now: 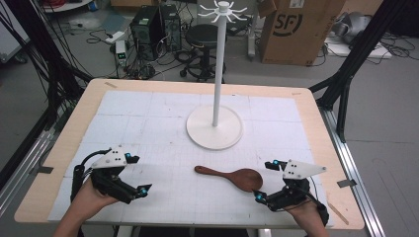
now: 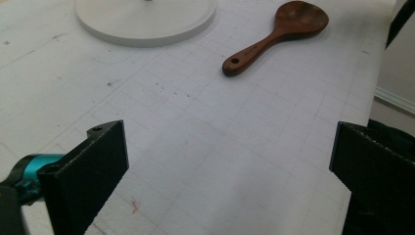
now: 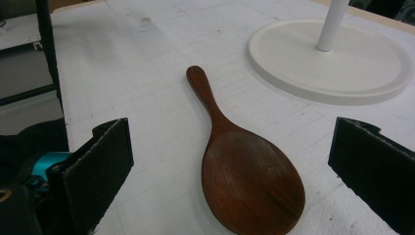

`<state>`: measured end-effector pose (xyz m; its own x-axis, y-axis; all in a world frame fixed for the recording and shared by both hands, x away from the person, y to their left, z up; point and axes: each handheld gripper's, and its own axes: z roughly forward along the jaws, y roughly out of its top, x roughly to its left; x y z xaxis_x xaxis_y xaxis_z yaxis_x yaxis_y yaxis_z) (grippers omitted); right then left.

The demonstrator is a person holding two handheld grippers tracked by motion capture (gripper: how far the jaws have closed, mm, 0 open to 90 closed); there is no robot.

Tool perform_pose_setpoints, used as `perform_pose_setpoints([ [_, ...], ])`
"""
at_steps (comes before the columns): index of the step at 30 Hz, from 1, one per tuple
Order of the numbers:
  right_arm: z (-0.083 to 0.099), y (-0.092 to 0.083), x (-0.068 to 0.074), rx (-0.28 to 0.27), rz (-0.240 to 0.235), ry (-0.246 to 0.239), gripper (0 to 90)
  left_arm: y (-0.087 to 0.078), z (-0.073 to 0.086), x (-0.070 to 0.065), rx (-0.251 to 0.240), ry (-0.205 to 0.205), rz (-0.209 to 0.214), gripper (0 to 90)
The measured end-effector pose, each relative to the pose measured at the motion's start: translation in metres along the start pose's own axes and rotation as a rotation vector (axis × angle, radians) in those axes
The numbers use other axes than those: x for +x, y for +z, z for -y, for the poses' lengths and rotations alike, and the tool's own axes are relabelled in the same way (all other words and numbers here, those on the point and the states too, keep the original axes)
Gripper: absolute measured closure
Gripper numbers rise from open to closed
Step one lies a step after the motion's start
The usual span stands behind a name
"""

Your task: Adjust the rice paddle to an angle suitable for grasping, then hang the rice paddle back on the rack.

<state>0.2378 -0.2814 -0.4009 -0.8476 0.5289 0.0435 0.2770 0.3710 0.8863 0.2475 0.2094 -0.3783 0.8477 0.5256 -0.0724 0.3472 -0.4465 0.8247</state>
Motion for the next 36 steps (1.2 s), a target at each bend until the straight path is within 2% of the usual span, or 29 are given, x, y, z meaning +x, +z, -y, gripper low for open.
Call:
perform_pose_setpoints([
  [4, -0.002, 0.001, -0.001, 0.005, -0.007, -0.006, 1.5, -0.001, 0.001, 0.001, -0.013, -0.002, -0.01, 1.7],
  [13, -0.006, 0.0, -0.005, 0.017, -0.034, -0.006, 1.5, -0.001, 0.002, 0.001, -0.004, 0.017, -0.026, 1.7],
  [16, -0.012, 0.002, -0.007, 0.058, -0.054, -0.022, 1.5, -0.001, 0.002, 0.001, -0.008, 0.016, -0.028, 1.6],
  [19, -0.016, 0.003, -0.008, 0.071, -0.07, -0.03, 1.5, 0.0, 0.003, -0.001, 0.004, 0.027, -0.035, 1.7],
  [36, -0.028, 0.017, -0.009, 0.166, -0.089, -0.102, 1.5, -0.006, 0.006, -0.002, -0.011, 0.02, -0.058, 1.6],
])
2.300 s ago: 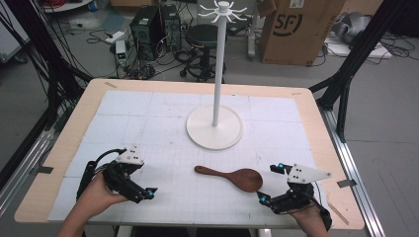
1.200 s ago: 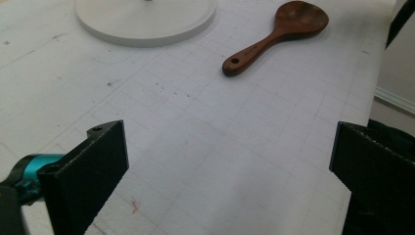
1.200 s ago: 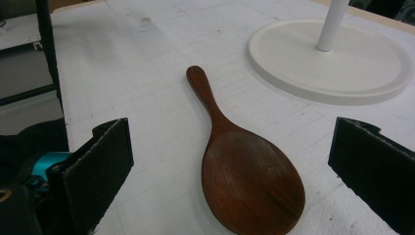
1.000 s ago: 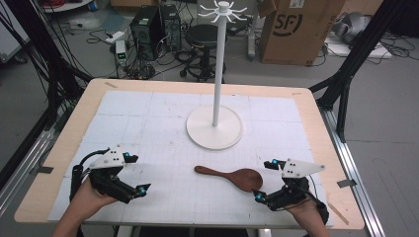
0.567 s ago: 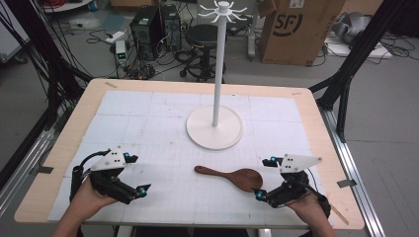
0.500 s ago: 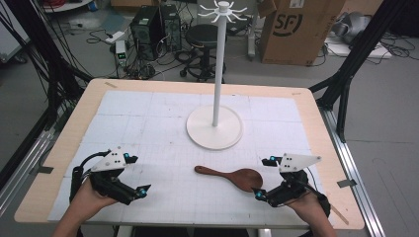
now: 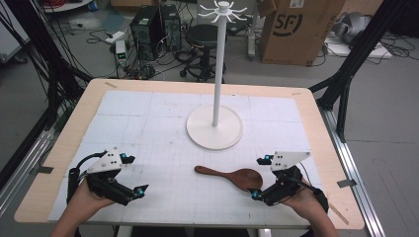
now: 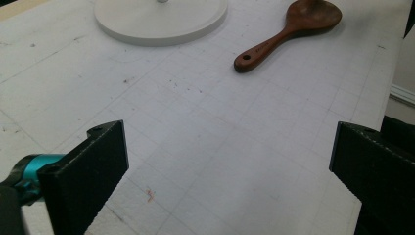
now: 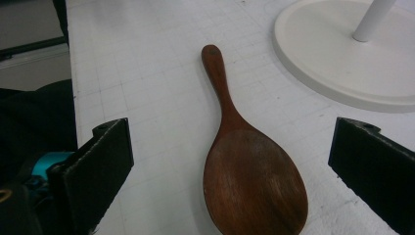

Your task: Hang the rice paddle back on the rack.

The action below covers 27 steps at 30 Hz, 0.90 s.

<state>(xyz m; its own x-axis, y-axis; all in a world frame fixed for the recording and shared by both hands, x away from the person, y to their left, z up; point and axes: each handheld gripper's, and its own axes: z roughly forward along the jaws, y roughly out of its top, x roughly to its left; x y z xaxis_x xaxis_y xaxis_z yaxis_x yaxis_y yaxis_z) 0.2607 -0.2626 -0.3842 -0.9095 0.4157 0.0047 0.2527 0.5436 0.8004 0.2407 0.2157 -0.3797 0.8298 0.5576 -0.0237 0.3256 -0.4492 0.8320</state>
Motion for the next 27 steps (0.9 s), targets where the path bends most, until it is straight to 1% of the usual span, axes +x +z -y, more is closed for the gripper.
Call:
perform_pose_setpoints([
  [3, -0.002, 0.001, -0.001, 0.006, -0.002, 0.002, 1.5, 0.0, 0.0, 0.0, 0.001, 0.001, 0.001, 1.6],
  [4, -0.003, 0.002, -0.001, 0.02, -0.003, 0.001, 1.5, 0.001, 0.0, 0.0, 0.0, -0.004, -0.002, 1.7],
  [6, -0.005, 0.004, -0.002, 0.029, 0.004, -0.009, 1.5, 0.001, 0.0, 0.0, 0.003, -0.002, 0.001, 1.7],
  [9, -0.007, 0.006, -0.002, 0.04, 0.001, -0.011, 1.5, 0.002, 0.0, 0.0, 0.006, -0.002, 0.003, 1.6],
  [10, -0.008, 0.008, -0.002, 0.053, -0.001, -0.02, 1.5, 0.003, 0.0, -0.001, 0.008, 0.0, 0.007, 1.6],
  [13, -0.009, 0.01, -0.003, 0.064, 0.001, -0.026, 1.5, 0.004, 0.0, -0.001, 0.015, 0.005, 0.009, 1.7],
  [14, -0.01, 0.011, -0.003, 0.07, 0.0, -0.016, 1.5, 0.004, 0.0, -0.001, 0.014, 0.002, 0.007, 1.6],
  [15, -0.01, 0.012, -0.004, 0.069, 0.0, -0.024, 1.5, 0.004, 0.0, -0.001, 0.014, 0.002, 0.007, 1.6],
  [18, -0.011, 0.013, -0.004, 0.082, 0.0, -0.022, 1.5, 0.005, 0.0, -0.001, 0.018, 0.003, 0.009, 1.6],
  [23, -0.015, 0.017, -0.003, 0.115, -0.003, -0.037, 1.6, 0.006, 0.001, 0.0, 0.016, 0.0, 0.013, 1.7],
  [25, -0.016, 0.019, -0.003, 0.119, -0.003, -0.046, 1.6, 0.006, 0.001, 0.0, 0.015, 0.0, 0.014, 1.7],
  [26, -0.02, 0.022, -0.002, 0.134, -0.004, -0.054, 1.5, 0.006, 0.001, 0.0, 0.016, 0.003, 0.015, 1.7],
  [27, -0.021, 0.023, -0.002, 0.138, -0.002, -0.061, 1.6, 0.006, 0.001, 0.0, 0.016, 0.003, 0.015, 1.6],
])
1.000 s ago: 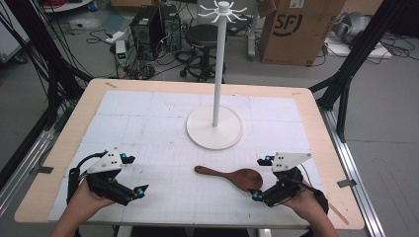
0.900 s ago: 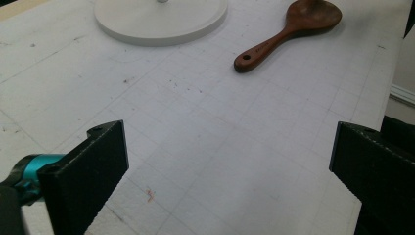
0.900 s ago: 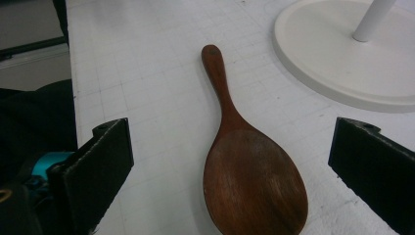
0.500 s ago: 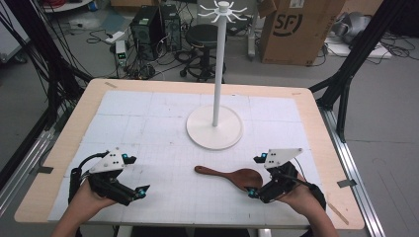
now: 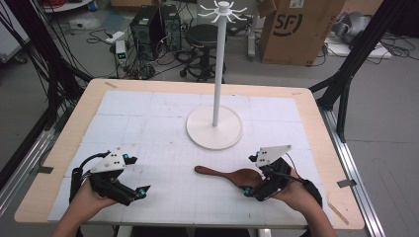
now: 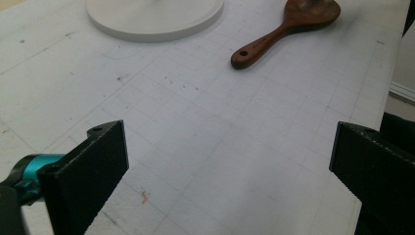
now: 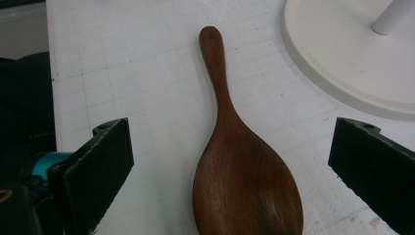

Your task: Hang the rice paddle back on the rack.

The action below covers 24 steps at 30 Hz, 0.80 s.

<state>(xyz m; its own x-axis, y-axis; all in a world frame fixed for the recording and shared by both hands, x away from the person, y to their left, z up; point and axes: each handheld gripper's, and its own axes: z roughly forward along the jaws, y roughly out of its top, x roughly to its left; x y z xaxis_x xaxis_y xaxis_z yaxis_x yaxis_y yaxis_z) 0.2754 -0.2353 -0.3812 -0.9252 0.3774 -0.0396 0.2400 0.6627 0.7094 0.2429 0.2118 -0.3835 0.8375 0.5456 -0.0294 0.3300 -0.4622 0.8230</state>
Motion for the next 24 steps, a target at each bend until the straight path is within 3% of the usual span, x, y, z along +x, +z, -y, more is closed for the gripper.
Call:
perform_pose_setpoints([
  [17, -0.025, 0.027, 0.004, 0.177, 0.012, -0.092, 1.6, 0.003, 0.0, 0.0, 0.013, 0.007, 0.008, 1.6],
  [24, -0.032, 0.037, 0.005, 0.241, -0.007, -0.1, 1.8, 0.005, 0.002, 0.0, 0.02, 0.009, 0.012, 1.6],
])
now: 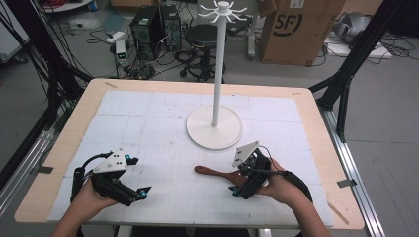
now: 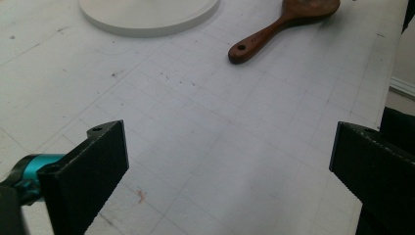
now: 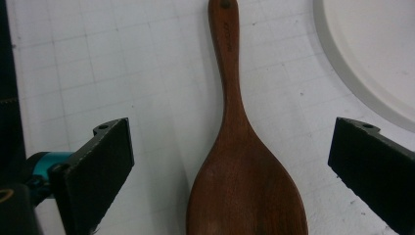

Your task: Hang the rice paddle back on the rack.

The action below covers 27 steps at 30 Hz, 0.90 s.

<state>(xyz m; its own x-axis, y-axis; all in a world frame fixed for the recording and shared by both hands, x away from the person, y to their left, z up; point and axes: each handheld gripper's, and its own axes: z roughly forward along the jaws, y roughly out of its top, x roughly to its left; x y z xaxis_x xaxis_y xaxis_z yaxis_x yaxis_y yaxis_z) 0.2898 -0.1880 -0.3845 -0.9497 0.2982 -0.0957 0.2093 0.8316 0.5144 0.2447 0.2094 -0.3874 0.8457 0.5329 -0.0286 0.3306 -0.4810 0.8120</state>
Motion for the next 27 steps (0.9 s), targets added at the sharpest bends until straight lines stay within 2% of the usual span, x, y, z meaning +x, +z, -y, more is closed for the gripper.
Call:
perform_pose_setpoints([
  [1, -0.002, 0.003, -0.001, 0.027, 0.004, -0.004, 1.8, 0.001, 0.0, 0.0, 0.004, 0.002, 0.0, 1.6],
  [8, -0.011, 0.007, -0.003, 0.072, 0.002, -0.009, 1.8, 0.002, 0.0, -0.001, 0.01, 0.007, -0.001, 1.7],
  [18, -0.018, 0.018, -0.009, 0.132, -0.041, -0.016, 1.9, 0.002, 0.001, -0.001, 0.014, 0.009, -0.004, 1.7],
  [27, -0.031, 0.026, -0.01, 0.204, -0.066, -0.051, 2.0, 0.003, 0.001, -0.001, 0.019, 0.011, -0.007, 1.7],
])
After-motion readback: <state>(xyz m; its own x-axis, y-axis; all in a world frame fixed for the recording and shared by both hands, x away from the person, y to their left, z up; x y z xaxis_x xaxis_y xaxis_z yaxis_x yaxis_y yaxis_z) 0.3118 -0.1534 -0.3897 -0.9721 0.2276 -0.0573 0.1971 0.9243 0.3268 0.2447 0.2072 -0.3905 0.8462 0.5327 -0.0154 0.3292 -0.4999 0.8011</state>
